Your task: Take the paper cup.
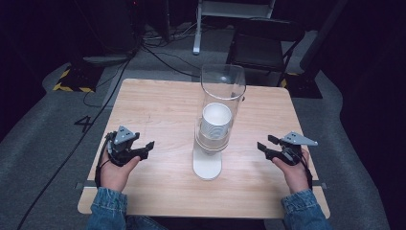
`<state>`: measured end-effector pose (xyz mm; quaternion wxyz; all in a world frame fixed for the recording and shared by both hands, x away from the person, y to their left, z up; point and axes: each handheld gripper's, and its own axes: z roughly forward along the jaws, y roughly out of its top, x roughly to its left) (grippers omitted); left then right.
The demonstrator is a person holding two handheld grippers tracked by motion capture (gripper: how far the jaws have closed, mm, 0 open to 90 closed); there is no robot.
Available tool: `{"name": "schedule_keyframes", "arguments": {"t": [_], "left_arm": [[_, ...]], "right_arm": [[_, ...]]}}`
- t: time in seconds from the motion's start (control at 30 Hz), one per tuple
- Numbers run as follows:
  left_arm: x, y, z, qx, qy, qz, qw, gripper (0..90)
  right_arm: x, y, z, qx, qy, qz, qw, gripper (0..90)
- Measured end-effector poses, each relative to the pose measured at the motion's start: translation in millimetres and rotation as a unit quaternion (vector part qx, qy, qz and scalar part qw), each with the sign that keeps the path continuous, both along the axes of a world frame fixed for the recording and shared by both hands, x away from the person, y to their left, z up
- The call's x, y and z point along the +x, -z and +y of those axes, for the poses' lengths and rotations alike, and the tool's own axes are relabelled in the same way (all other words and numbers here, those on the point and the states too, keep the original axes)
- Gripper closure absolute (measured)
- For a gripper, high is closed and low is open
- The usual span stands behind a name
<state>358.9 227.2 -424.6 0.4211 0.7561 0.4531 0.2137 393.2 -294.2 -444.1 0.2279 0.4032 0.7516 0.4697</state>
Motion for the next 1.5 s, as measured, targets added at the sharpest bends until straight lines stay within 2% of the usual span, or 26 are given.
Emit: {"name": "schedule_keyframes", "arguments": {"t": [0.17,0.53,0.87,1.23,1.5], "left_arm": [[-1.2,-0.4,1.9,-0.001,0.000,0.001,1.0000,33.7],[-2.2,-1.1,7.2,-0.001,-0.011,0.001,0.9999,32.9],[-4.1,-1.5,8.2,-0.006,-0.017,-0.002,0.9998,32.2],[-11.8,-3.2,12.8,-0.005,-0.021,-0.002,0.9998,31.3],[-14.2,-1.8,16.5,-0.007,-0.026,0.001,0.9996,30.1]], "right_arm": [[2.5,-0.2,-4.9,-0.003,-0.005,-0.010,0.9999,40.6],[2.2,-3.4,-6.7,0.004,0.000,0.000,1.0000,40.6],[2.5,-5.1,-5.0,0.008,-0.004,-0.001,1.0000,40.0],[4.4,-8.2,13.4,0.005,-0.025,0.001,0.9997,38.6],[3.8,-8.2,32.7,0.011,-0.055,0.003,0.9984,38.3]]}}
